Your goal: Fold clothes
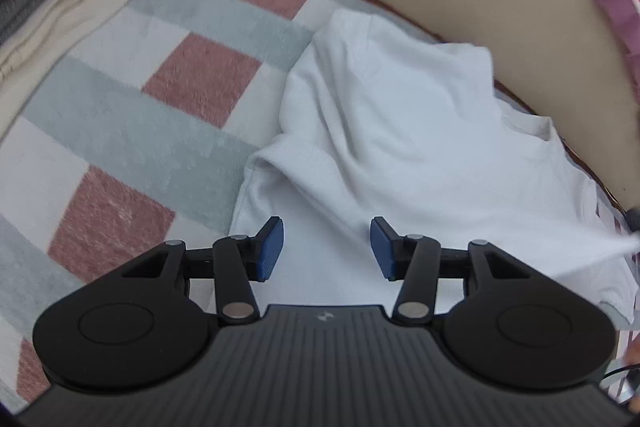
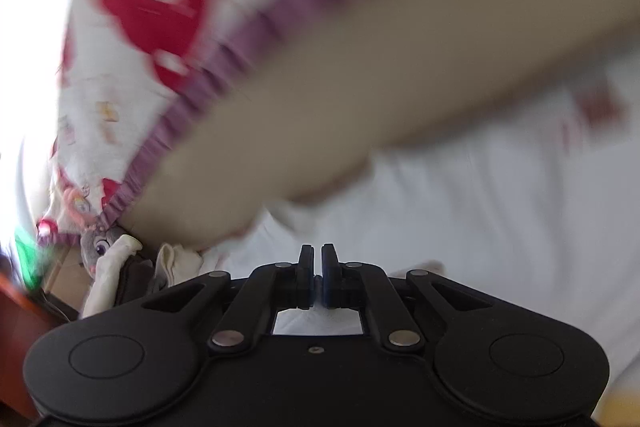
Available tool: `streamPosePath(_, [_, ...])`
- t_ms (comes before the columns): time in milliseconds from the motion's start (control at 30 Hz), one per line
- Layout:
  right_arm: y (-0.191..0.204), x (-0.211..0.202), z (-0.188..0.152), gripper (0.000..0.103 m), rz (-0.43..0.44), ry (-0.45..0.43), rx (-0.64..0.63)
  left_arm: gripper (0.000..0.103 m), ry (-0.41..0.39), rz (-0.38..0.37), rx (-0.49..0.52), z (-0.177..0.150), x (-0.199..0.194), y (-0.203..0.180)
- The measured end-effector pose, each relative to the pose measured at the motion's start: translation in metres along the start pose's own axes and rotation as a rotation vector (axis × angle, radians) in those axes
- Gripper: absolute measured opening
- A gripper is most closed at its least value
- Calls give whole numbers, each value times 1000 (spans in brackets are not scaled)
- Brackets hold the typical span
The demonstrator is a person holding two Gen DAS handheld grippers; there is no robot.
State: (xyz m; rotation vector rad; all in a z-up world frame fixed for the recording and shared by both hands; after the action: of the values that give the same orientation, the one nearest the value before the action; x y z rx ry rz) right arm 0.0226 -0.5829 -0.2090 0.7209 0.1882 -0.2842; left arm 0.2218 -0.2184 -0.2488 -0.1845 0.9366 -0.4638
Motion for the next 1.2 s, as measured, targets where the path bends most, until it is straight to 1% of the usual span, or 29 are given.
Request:
streamPosePath(67, [0,-10,11,6,-66,-61,-135,47,-21,16,37,3,-5,1])
streamPosePath(100, [-4,-11,13,6,-102,-72,-186,47,-30,33,74,4,-6,0])
streamPosePath(133, [-13,-8,8,6,-136,-50,-207,47,-38,48,123,4,-6,-1])
streamPosePath(167, [-25,-3,2,6,-164,-20,-207,47,-45,64,180,4,-6,-4])
streamPosePath(233, [-48,5,-11,7,-216,36,-201,47,-60,101,336,2,-6,-12])
streamPosePath(267, [-56,8,-16,7,-229,50,-180,50,-69,116,421,-1,-5,-18])
streamPosePath(300, [-62,9,-18,7,-236,49,-159,55,-82,133,503,-3,-4,-23])
streamPosePath(367, [-68,6,-15,7,-225,31,-124,57,-104,167,652,-7,-1,-34])
streamPosePath(433, [-63,1,-8,7,-183,7,-114,60,-107,210,729,-8,9,-39])
streamPosePath(533, [-49,-6,-2,7,-105,-16,-108,60,-112,274,844,-9,24,-46])
streamPosePath(567, [-44,-7,-1,7,-77,-20,-104,63,-120,298,880,-9,28,-48])
streamPosePath(600, [-39,-9,0,7,-53,-23,-101,71,-140,319,900,-7,30,-49])
streamPosePath(667, [-27,-13,5,7,-20,-31,-104,72,-168,340,889,-1,31,-49])
streamPosePath(700, [-22,-15,7,7,-3,-34,-106,64,-177,347,849,4,30,-45])
streamPosePath(733, [-16,-17,9,7,13,-38,-108,54,-186,363,802,9,27,-38])
streamPosePath(767, [-10,-19,11,7,30,-42,-109,24,-195,378,756,14,24,-32])
streamPosePath(800, [-5,-21,13,7,41,-46,-122,14,-204,391,705,19,20,-25])
streamPosePath(833, [-1,-22,14,6,31,-45,-156,14,-217,396,642,23,14,-17])
streamPosePath(867, [0,-24,13,5,2,-36,-188,15,-231,392,579,26,9,-10])
streamPosePath(900, [-1,-25,11,2,-31,-18,-220,17,-235,381,522,27,5,-4])
streamPosePath(933, [-7,-23,6,2,-74,14,-256,18,-240,370,466,28,2,2])
streamPosePath(967, [-12,-23,1,2,-117,47,-291,22,-233,363,425,27,1,8])
streamPosePath(1000, [-18,-21,-6,2,-153,86,-321,27,-204,365,414,23,3,13])
streamPosePath(1033, [-25,-18,-15,2,-175,139,-341,29,-172,361,407,19,5,16])
streamPosePath(1067, [-32,-16,-24,2,-191,188,-343,35,-132,347,408,15,6,18])
streamPosePath(1100, [-39,-15,-28,2,-190,217,-304,36,-97,328,407,11,5,19])
streamPosePath(1133, [-44,-15,-29,4,-181,221,-255,36,-73,296,402,7,1,18])
streamPosePath(1167, [-48,-15,-29,6,-171,226,-205,36,-65,250,393,6,-5,15])
streamPosePath(1200, [-53,-16,-28,9,-162,230,-155,37,-77,201,387,6,-13,11])
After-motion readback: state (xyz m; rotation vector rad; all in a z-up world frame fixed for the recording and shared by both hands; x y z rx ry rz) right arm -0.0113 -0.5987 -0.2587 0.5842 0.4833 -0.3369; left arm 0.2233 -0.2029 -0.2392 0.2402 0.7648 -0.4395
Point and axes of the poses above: each gripper's, at about its wrist camera, not at the fingertips, and x roughly the way its jaws point, y to its left, z to its top, the point moved 10 cm from there along x, roughly the way its jaws point, and after that the axes turned 12 degrees about -y, right-handed, at the moved point
